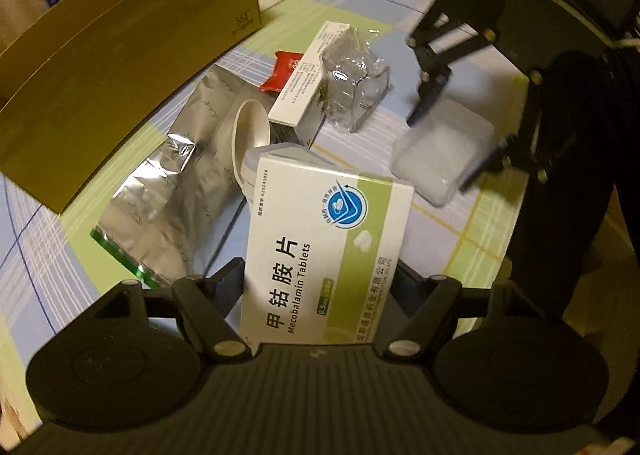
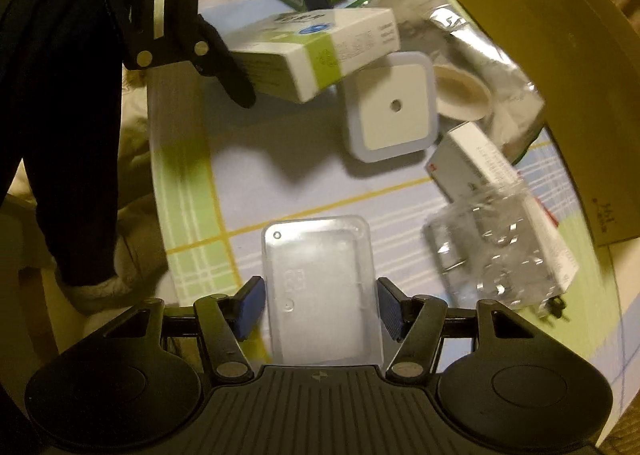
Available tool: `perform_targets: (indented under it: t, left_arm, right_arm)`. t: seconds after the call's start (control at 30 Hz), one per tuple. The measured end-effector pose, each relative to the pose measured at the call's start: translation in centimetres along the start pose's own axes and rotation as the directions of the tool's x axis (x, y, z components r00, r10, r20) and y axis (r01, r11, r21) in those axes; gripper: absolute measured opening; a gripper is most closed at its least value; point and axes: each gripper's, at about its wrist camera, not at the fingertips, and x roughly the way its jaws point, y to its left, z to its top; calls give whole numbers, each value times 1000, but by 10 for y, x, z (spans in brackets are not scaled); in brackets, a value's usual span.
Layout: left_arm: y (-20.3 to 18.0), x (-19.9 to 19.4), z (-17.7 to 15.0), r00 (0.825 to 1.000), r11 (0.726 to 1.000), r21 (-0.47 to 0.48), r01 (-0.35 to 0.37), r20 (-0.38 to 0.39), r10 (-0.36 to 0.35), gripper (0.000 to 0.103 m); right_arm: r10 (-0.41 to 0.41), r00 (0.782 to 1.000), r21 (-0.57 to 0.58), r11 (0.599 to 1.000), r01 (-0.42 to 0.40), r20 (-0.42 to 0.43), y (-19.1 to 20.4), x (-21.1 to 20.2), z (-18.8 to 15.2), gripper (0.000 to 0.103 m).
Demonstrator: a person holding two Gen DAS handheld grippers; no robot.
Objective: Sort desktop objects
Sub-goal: 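Grasp the white Mecobalamin box with the left tool while the right tool grasps the clear plastic container, then carry both held items into the cardboard box and open both tools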
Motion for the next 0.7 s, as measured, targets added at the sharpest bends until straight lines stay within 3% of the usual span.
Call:
perform_targets:
  t: [0.2,0.43,0.7]
  left_arm:
    - [0,0,-6,999,998,-55,-25,38,28,72]
    - [5,-9,-4,996,984,-162,-69,48,78,71]
    - [11,-35,10,988,968,-219,-125,59,141,71]
  right_arm:
    - [-13,1000,74,997,12,22,4,-3,2,55]
    - [-66,994,256,966,41,90,3,-23,1,54]
    - [-182,961,435,897,77,207,-28,-86,8,54]
